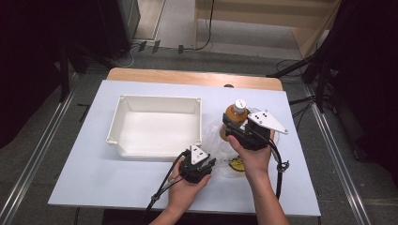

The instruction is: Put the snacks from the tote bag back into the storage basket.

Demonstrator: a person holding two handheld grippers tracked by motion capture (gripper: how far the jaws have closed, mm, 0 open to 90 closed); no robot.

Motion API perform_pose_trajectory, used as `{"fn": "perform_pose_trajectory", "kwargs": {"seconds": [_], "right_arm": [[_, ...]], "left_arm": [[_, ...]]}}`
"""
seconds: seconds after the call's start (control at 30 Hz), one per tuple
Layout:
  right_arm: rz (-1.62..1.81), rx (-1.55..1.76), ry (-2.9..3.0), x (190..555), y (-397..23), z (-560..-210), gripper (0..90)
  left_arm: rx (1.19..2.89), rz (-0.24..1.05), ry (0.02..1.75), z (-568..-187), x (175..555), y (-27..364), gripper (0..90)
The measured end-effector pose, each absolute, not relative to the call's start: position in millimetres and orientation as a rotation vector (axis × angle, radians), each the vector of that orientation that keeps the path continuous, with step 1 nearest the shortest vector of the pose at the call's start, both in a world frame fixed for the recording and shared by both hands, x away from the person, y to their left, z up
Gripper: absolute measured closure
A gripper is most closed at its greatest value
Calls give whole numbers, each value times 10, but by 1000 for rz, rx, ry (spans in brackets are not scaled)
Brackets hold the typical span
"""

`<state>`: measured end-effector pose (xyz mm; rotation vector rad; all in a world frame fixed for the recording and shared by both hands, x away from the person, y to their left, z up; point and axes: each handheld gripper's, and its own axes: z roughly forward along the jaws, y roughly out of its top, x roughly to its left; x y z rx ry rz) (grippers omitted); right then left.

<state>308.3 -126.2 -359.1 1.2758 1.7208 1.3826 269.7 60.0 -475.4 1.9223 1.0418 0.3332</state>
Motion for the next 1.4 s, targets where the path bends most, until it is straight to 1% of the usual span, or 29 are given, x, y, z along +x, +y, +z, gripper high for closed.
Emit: {"fn": "perform_pose_trajectory", "kwargs": {"seconds": [0.07, 0.17, 0.3, 0.37, 0.8, 1.03, 1.27, 1.4], "right_arm": [[1377, 1278, 1728, 3084, -1259, -3618, 312], [1378, 1274, 1732, 3083, -1266, -3640, 311], [1374, 1276, 1727, 3082, -1274, -3643, 312], [1373, 1276, 1729, 3080, -1273, -3642, 311], [1372, 1274, 1737, 3075, -1261, -3652, 311], [1367, 1273, 1743, 3079, -1252, -3677, 311], [1374, 1274, 1746, 3074, -1237, -3664, 311], [1378, 1274, 1743, 3079, -1250, -3653, 311]], "left_arm": [[1891, 320, 1013, -4721, 2666, 655, 565], [1871, 301, 987, -4695, 2634, 721, 463], [1881, 328, 928, -4667, 2558, 754, 363], [1863, 319, 927, -4653, 2529, 799, 311], [1825, 374, 945, -4620, 2456, 1257, 181], [1791, 443, 940, -4592, 2387, 1547, 135], [1749, 511, 961, -4562, 2401, 1868, 64], [1734, 508, 950, -4546, 2419, 2050, 33]]}}
